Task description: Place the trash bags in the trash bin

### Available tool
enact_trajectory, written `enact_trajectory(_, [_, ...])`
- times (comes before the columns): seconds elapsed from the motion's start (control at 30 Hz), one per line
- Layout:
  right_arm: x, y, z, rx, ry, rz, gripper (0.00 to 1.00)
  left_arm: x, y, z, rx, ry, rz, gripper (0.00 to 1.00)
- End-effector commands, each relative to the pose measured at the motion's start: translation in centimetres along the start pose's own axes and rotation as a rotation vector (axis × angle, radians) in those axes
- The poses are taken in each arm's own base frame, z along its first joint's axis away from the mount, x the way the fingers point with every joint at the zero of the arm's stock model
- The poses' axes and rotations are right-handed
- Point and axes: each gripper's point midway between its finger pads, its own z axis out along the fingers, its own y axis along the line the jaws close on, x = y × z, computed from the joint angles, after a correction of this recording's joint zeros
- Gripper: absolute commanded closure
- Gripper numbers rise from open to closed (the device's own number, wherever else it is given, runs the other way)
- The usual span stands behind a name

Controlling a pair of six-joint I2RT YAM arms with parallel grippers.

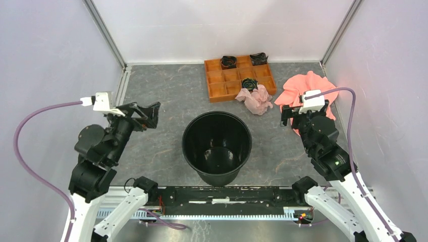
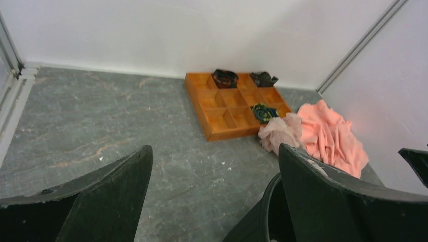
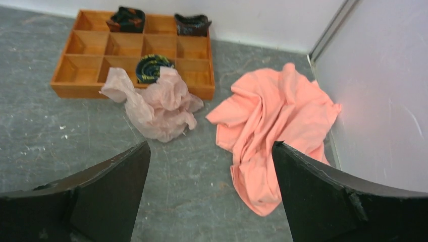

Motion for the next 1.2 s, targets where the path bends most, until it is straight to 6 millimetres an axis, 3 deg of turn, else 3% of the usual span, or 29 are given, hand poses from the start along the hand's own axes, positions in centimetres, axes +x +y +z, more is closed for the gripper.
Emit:
enact_trajectory(0.0, [2.3, -0.6, 0.0, 0.029, 0.092, 0.031, 0.02, 1.9, -1.1, 1.3, 0.043, 0.093, -0.042, 0.0])
enact_trajectory(0.27, [6.5, 0.3, -0.6, -0.018, 0.248, 0.057, 0.02, 5.8, -0.9, 2.8, 0.039, 0.23, -0.046, 0.0])
enact_trajectory(0.4, [10.7, 1.7, -1.3, -0.074, 0.396, 0.066, 0.02, 6.7, -0.4, 2.8, 0.021, 0.265, -0.035, 0.0])
enact_trajectory(0.57, [17.5, 5.4, -3.7, -0.251, 0.638, 0.097, 0.02, 7.1, -0.3, 2.6, 0.016, 0.274, -0.042, 0.0])
enact_trajectory(0.7, [20.9, 9.0, -6.4, -0.433, 0.788, 0.192, 0.02, 7.4, -0.4, 2.7, 0.023, 0.279, -0.056, 0.0])
enact_trajectory(0.8, [23.5, 12.4, -9.6, -0.637, 0.912, 0.288, 0.02, 7.5, -0.8, 2.7, 0.039, 0.286, -0.068, 0.0])
enact_trajectory(0.93, [24.7, 15.8, -13.5, -0.888, 1.012, 0.398, 0.02, 7.1, -0.7, 2.3, 0.036, 0.266, -0.075, 0.0])
enact_trajectory(1.1, [22.3, 19.4, -14.7, -1.051, 0.949, 0.574, 0.02, 6.7, -0.8, 2.0, 0.04, 0.251, -0.08, 0.0])
enact_trajectory(1.17, [20.8, 20.7, -14.2, -1.077, 0.873, 0.677, 0.02, 6.6, -0.8, 1.9, 0.041, 0.247, -0.087, 0.0])
